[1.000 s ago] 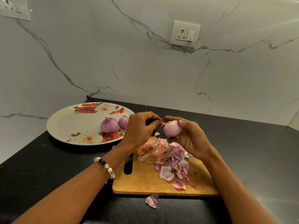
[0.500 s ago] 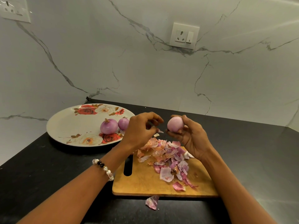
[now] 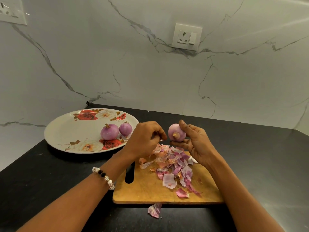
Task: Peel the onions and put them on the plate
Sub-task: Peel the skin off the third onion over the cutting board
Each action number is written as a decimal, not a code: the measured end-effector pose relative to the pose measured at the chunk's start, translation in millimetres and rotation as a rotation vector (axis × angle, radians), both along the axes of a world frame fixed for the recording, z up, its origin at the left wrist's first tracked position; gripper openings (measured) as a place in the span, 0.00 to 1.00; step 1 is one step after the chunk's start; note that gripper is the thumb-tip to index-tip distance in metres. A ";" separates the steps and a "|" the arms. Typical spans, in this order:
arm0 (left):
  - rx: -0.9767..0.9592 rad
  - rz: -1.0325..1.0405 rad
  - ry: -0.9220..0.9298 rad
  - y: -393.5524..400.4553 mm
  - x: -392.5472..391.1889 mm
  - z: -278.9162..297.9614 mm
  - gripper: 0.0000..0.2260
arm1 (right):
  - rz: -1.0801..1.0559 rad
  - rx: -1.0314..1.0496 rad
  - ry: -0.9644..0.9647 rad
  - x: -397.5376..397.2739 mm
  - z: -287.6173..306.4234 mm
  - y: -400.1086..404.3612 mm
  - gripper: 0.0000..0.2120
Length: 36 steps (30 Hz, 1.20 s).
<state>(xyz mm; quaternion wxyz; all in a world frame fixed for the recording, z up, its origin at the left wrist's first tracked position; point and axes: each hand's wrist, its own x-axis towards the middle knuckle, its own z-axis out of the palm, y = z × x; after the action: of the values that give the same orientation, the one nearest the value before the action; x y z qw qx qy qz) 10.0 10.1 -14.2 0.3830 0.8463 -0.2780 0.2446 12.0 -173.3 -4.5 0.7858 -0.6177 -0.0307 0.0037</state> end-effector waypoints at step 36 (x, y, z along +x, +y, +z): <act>-0.581 0.038 0.350 -16.0 -5.8 -2.1 0.12 | 0.125 -0.299 -0.404 -2.9 -11.2 15.4 0.19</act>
<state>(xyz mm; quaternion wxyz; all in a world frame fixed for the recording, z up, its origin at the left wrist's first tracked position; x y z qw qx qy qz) 4.2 -5.9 -16.3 0.6455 0.7358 -0.1110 0.1718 9.1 -157.9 -15.7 0.6618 -0.7122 -0.2244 -0.0666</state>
